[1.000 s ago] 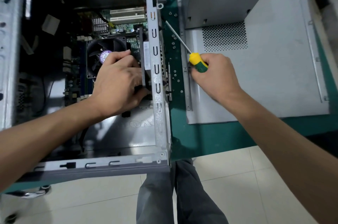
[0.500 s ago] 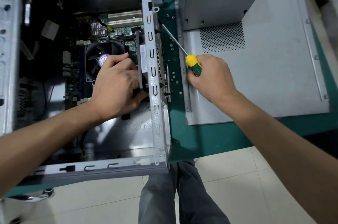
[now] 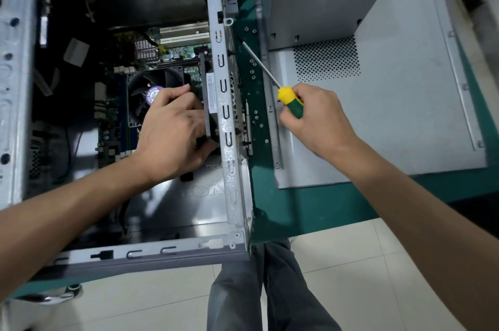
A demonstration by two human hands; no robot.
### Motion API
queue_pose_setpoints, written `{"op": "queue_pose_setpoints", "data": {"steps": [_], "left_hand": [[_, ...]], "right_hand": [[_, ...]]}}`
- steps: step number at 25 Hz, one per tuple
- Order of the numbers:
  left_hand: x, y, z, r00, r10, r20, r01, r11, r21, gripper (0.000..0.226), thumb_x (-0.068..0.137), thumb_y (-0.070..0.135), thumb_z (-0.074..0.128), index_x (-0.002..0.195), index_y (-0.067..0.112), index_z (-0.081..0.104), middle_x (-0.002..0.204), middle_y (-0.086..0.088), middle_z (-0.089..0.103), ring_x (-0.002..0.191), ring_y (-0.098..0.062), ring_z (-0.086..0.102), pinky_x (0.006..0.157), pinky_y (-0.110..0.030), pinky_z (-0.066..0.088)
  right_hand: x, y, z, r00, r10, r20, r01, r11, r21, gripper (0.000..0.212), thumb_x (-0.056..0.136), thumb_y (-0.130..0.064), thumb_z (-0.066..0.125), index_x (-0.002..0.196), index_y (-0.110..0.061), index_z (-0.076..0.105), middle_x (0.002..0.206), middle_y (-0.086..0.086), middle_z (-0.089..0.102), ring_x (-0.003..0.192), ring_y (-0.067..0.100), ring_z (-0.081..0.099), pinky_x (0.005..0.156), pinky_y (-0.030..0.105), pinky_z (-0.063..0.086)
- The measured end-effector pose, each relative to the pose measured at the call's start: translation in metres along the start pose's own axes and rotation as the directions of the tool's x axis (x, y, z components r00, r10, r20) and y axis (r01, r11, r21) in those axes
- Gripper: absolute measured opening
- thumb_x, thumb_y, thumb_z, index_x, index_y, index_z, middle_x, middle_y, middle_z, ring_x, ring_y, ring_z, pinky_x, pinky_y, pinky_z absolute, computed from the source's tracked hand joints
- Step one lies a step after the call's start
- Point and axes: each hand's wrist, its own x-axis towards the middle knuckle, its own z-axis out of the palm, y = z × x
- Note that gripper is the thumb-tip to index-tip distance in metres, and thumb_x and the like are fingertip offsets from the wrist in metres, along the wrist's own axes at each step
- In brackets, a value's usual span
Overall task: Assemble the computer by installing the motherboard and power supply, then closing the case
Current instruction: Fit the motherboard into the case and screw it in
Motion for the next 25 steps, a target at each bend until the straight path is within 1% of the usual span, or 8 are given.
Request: {"op": "queue_pose_setpoints", "data": {"steps": [4,7,9,14,18,21,23,25], "left_hand": [[0.000,-0.002,0.002,1.000,0.011,0.012,-0.011,1.000,0.010,0.026,0.079,0.024,0.058,0.055,0.016,0.053,0.058,0.005,0.049,0.076,-0.017,0.046,0.105,-0.015,0.013],[-0.002,-0.003,0.003,0.999,0.030,-0.012,-0.029,0.999,0.028,0.028,0.082,0.024,0.055,0.055,0.016,0.053,0.058,0.003,0.051,0.078,-0.018,0.046,0.106,-0.014,0.012],[-0.002,-0.003,0.003,0.999,0.034,-0.030,-0.033,0.999,0.028,0.027,0.082,0.024,0.055,0.056,0.014,0.055,0.057,0.001,0.053,0.078,-0.019,0.047,0.107,-0.014,0.012],[-0.003,-0.003,0.005,0.998,0.051,-0.037,-0.050,0.999,0.019,0.026,0.078,0.021,0.061,0.055,0.013,0.054,0.054,0.000,0.050,0.074,-0.019,0.044,0.106,-0.017,0.015],[-0.002,-0.005,0.004,0.997,0.068,-0.035,-0.067,0.998,0.022,0.029,0.082,0.027,0.057,0.060,0.010,0.064,0.059,-0.003,0.059,0.077,-0.022,0.048,0.108,-0.017,0.014],[-0.002,-0.005,0.004,0.997,0.061,-0.056,-0.061,0.998,0.011,0.032,0.086,0.026,0.053,0.061,0.010,0.064,0.059,-0.003,0.059,0.078,-0.021,0.048,0.109,-0.016,0.012],[-0.002,-0.004,0.005,0.995,0.058,-0.077,-0.058,0.998,-0.004,0.039,0.092,0.026,0.046,0.060,0.010,0.061,0.058,-0.003,0.058,0.077,-0.021,0.047,0.109,-0.015,0.013],[-0.001,-0.005,0.006,0.994,0.060,-0.094,-0.061,0.998,-0.010,0.046,0.098,0.029,0.039,0.060,0.010,0.059,0.057,-0.002,0.056,0.076,-0.021,0.047,0.109,-0.016,0.013]], "right_hand": [[-0.016,0.009,-0.004,0.981,0.113,-0.155,-0.063,0.953,0.296,0.011,0.079,-0.014,0.064,0.077,-0.006,0.058,0.066,0.013,0.055,0.065,0.033,0.049,0.055,0.036,0.041],[-0.025,0.007,-0.008,0.954,0.283,-0.100,-0.161,0.763,0.626,0.009,0.077,-0.011,0.066,0.078,-0.020,0.070,0.069,0.013,0.064,0.058,0.024,0.054,0.053,0.030,0.050],[-0.033,0.002,-0.006,0.954,0.298,-0.024,-0.189,0.664,0.723,0.013,0.078,-0.009,0.070,0.080,-0.021,0.073,0.071,0.007,0.070,0.057,0.012,0.060,0.056,0.024,0.053],[-0.049,-0.011,0.012,0.963,0.257,0.087,-0.217,0.536,0.816,0.005,0.083,-0.016,0.078,0.083,-0.018,0.073,0.078,0.003,0.074,0.062,0.011,0.065,0.062,0.022,0.054],[-0.049,-0.024,0.026,0.942,0.323,0.089,-0.242,0.472,0.848,0.008,0.081,-0.016,0.078,0.080,-0.023,0.077,0.074,0.000,0.072,0.068,0.013,0.065,0.074,0.033,0.060],[-0.045,-0.034,0.032,0.917,0.380,0.126,-0.286,0.402,0.870,0.015,0.078,-0.012,0.080,0.077,-0.026,0.078,0.075,0.001,0.075,0.071,0.017,0.071,0.074,0.032,0.060],[-0.042,-0.038,0.036,0.898,0.412,0.154,-0.325,0.385,0.864,0.015,0.077,-0.013,0.082,0.076,-0.028,0.078,0.077,0.005,0.075,0.076,0.027,0.072,0.077,0.040,0.061],[-0.041,-0.042,0.040,0.886,0.434,0.166,-0.349,0.387,0.854,0.009,0.080,-0.016,0.080,0.077,-0.023,0.077,0.077,0.008,0.074,0.073,0.026,0.070,0.078,0.044,0.060]]}}
